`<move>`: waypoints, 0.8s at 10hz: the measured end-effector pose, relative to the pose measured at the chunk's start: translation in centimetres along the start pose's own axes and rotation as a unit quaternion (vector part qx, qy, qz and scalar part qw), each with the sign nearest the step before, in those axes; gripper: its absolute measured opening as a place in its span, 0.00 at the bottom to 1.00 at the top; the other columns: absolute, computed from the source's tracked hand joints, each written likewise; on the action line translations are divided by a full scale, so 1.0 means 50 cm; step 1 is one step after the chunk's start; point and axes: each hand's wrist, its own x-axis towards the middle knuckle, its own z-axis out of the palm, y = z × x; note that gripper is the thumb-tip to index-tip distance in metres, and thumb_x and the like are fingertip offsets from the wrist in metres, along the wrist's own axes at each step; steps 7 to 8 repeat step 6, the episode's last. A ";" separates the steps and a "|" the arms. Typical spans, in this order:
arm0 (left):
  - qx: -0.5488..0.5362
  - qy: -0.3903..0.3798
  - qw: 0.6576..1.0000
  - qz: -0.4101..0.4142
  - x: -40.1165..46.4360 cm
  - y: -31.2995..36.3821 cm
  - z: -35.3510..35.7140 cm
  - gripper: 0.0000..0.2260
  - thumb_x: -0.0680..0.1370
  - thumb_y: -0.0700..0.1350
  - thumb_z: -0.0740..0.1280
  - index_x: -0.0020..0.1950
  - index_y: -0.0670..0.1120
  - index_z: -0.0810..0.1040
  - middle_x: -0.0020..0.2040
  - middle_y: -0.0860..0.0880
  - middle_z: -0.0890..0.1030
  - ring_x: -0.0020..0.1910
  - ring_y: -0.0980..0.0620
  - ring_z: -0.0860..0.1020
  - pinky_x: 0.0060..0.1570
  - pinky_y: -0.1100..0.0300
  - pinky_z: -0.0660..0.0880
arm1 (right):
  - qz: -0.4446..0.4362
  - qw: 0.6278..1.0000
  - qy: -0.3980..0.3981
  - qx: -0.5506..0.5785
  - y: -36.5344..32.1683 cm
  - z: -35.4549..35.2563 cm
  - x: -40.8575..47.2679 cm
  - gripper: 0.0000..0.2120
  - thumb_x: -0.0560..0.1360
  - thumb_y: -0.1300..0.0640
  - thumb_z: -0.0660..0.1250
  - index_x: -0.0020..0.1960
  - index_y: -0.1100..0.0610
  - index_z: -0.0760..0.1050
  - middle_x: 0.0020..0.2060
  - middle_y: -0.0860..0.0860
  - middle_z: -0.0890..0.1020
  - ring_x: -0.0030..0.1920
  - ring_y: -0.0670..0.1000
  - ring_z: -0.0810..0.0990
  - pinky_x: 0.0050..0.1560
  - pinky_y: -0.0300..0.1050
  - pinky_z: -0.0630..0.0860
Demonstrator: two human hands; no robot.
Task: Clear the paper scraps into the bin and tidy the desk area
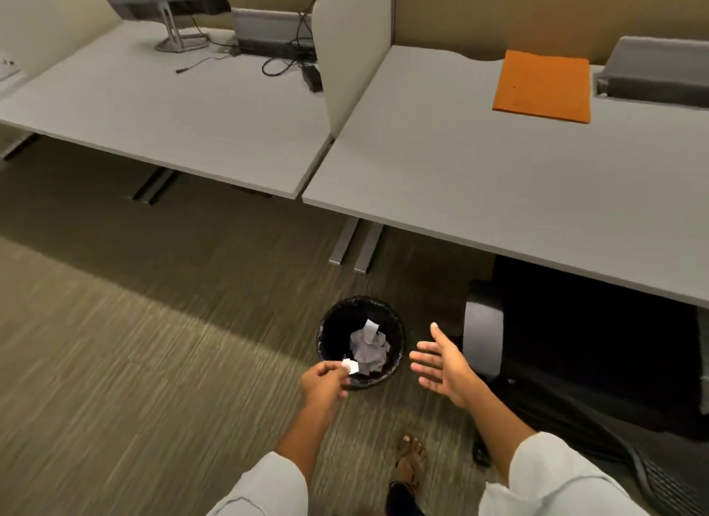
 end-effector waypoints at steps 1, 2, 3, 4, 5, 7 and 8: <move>0.003 0.015 1.000 -0.010 0.045 0.007 0.039 0.07 0.75 0.30 0.70 0.42 0.40 0.80 0.37 0.40 0.82 0.31 0.49 0.78 0.22 0.63 0.73 | 0.024 1.000 0.013 -0.004 -0.006 -0.014 0.036 0.28 0.77 0.32 0.60 0.60 0.55 0.78 0.55 0.54 0.84 0.56 0.56 0.83 0.58 0.54 0.77; 0.006 0.024 1.000 -0.019 0.088 0.016 0.075 0.07 0.75 0.28 0.69 0.41 0.38 0.79 0.34 0.40 0.80 0.29 0.49 0.77 0.19 0.65 0.73 | 0.037 0.999 0.024 0.017 -0.010 -0.025 0.072 0.28 0.77 0.32 0.60 0.60 0.56 0.78 0.55 0.54 0.85 0.56 0.56 0.83 0.55 0.53 0.77; 0.001 0.035 0.999 -0.031 0.135 0.028 0.105 0.07 0.75 0.28 0.69 0.40 0.37 0.78 0.32 0.40 0.79 0.28 0.48 0.75 0.20 0.64 0.73 | 0.041 0.997 0.042 0.045 -0.009 -0.036 0.105 0.28 0.77 0.33 0.60 0.60 0.56 0.78 0.54 0.54 0.85 0.55 0.56 0.83 0.51 0.51 0.78; -0.005 0.045 0.998 -0.048 0.176 0.035 0.126 0.08 0.76 0.28 0.69 0.39 0.39 0.77 0.34 0.39 0.79 0.28 0.48 0.76 0.25 0.62 0.76 | 0.039 0.995 0.054 0.078 -0.003 -0.047 0.120 0.28 0.78 0.34 0.60 0.61 0.57 0.78 0.55 0.55 0.85 0.56 0.57 0.83 0.51 0.51 0.78; -0.025 0.033 0.996 -0.074 0.211 0.053 0.143 0.08 0.75 0.25 0.67 0.42 0.36 0.75 0.42 0.36 0.80 0.31 0.45 0.77 0.22 0.64 0.78 | 0.052 0.992 0.066 0.092 0.003 -0.052 0.131 0.28 0.78 0.34 0.61 0.62 0.57 0.78 0.57 0.55 0.84 0.57 0.57 0.82 0.54 0.53 0.77; -0.046 0.024 0.994 -0.097 0.238 0.055 0.139 0.14 0.74 0.22 0.65 0.54 0.37 0.71 0.48 0.33 0.76 0.34 0.44 0.76 0.26 0.61 0.79 | 0.054 0.991 0.075 0.094 0.009 -0.050 0.135 0.27 0.78 0.35 0.61 0.63 0.57 0.77 0.57 0.56 0.84 0.58 0.57 0.82 0.55 0.54 0.77; -0.046 0.024 0.994 -0.097 0.238 0.055 0.139 0.14 0.74 0.22 0.65 0.54 0.37 0.71 0.48 0.33 0.76 0.34 0.44 0.76 0.26 0.61 0.79 | 0.054 0.991 0.075 0.094 0.009 -0.050 0.135 0.27 0.78 0.35 0.61 0.63 0.57 0.77 0.57 0.56 0.84 0.58 0.57 0.82 0.55 0.54 0.77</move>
